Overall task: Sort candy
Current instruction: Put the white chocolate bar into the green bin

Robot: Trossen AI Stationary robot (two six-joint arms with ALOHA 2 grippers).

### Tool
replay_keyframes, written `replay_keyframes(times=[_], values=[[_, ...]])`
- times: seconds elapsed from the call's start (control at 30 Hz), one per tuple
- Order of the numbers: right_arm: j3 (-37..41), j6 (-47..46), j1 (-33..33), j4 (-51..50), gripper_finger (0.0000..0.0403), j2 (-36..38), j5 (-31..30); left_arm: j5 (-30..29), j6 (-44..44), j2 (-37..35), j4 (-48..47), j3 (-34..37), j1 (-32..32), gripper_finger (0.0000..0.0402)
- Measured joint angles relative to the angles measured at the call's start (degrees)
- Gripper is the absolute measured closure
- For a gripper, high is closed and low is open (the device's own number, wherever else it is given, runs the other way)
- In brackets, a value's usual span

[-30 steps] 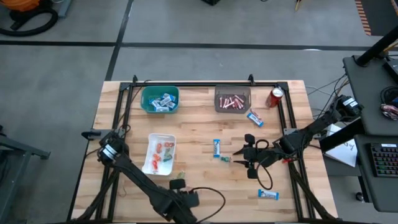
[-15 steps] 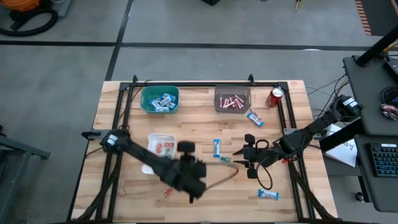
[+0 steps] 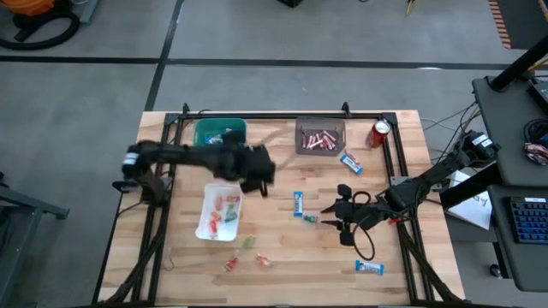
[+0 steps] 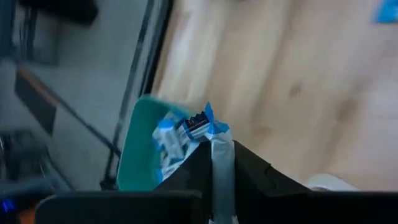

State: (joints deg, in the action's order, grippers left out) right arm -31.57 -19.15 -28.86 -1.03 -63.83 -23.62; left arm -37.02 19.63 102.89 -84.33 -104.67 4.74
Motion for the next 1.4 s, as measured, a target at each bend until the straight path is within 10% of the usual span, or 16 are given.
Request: replay_keyframes(times=[0.57,1.4], values=[[0.1,-0.8,0.0,-0.2,0.0264,-0.1,0.0,12.5,3.9,-15.3,20.3,36.5,-33.6,0.0379],[0.2,-0.8,0.0,-0.1,0.0264,-0.1,0.0,4.6,-1.1,-15.1,28.0,38.0,-40.6,0.0286]])
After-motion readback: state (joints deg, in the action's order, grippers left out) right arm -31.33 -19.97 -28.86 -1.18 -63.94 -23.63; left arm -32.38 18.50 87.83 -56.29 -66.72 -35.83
